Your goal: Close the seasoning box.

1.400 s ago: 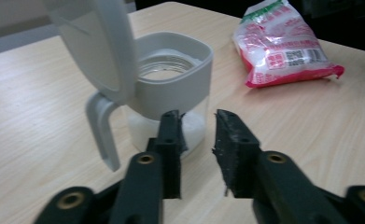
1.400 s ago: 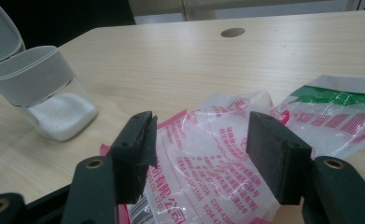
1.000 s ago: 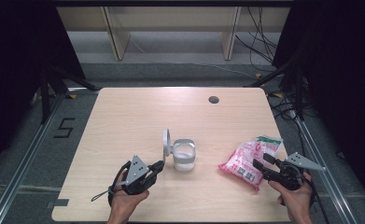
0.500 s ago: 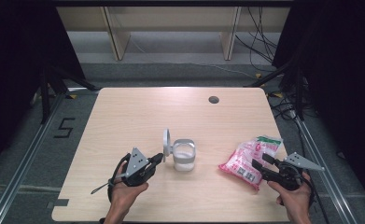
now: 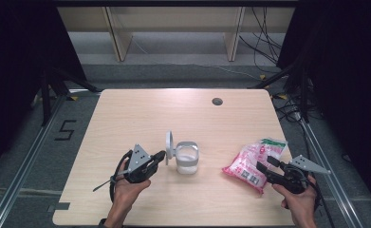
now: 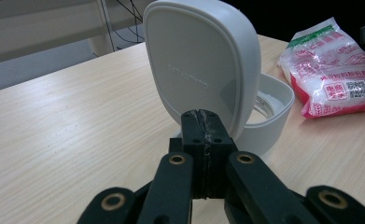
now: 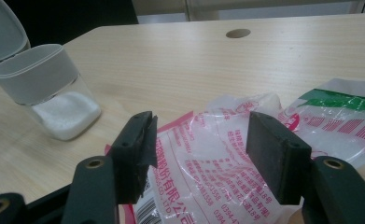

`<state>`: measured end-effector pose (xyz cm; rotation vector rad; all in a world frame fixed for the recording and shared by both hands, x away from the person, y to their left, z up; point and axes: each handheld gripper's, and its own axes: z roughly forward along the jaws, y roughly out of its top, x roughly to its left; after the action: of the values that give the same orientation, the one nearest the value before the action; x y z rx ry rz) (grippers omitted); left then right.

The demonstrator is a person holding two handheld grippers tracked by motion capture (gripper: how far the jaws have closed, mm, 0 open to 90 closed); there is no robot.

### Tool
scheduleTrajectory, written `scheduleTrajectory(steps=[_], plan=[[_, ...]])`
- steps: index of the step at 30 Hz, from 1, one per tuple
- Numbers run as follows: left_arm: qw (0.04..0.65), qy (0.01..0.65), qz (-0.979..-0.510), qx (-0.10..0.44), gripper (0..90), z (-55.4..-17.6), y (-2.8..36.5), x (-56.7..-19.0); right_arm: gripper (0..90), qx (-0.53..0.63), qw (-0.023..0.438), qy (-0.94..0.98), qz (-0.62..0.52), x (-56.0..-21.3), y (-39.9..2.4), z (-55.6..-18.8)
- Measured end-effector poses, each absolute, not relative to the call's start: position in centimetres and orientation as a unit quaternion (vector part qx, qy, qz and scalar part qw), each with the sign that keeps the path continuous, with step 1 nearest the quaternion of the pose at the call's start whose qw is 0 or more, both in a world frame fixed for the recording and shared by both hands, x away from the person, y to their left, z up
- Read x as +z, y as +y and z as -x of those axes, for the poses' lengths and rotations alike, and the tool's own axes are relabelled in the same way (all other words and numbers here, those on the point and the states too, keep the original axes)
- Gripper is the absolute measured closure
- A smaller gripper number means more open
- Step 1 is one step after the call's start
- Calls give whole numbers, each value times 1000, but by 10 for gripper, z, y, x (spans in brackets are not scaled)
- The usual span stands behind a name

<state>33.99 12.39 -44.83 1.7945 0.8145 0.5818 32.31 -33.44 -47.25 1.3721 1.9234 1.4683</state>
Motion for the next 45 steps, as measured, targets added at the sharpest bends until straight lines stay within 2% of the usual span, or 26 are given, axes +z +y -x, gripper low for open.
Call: scheduleTrajectory(steps=[7, 11, 15, 36, 42, 45], plan=[[517, 335, -748, 245, 891, -343, 122, -445, 421, 513, 199, 691, -469, -473, -337, -325], [515, 329, -751, 250, 890, -344, 120, -442, 421, 526, 187, 684, -469, -473, -336, -324], [518, 330, -749, 249, 888, -345, 119, -441, 421, 520, 199, 690, -462, -473, -337, -325], [526, 315, -752, 243, 878, -344, 105, -442, 423, 521, 194, 690, -464, -472, -335, -323], [531, 317, -750, 235, 833, -344, 105, -444, 423, 516, 186, 692, -469, -471, -335, -321], [536, 319, -748, 228, 758, -342, 107, -442, 423, 518, 199, 693, -461, -471, -336, -322]])
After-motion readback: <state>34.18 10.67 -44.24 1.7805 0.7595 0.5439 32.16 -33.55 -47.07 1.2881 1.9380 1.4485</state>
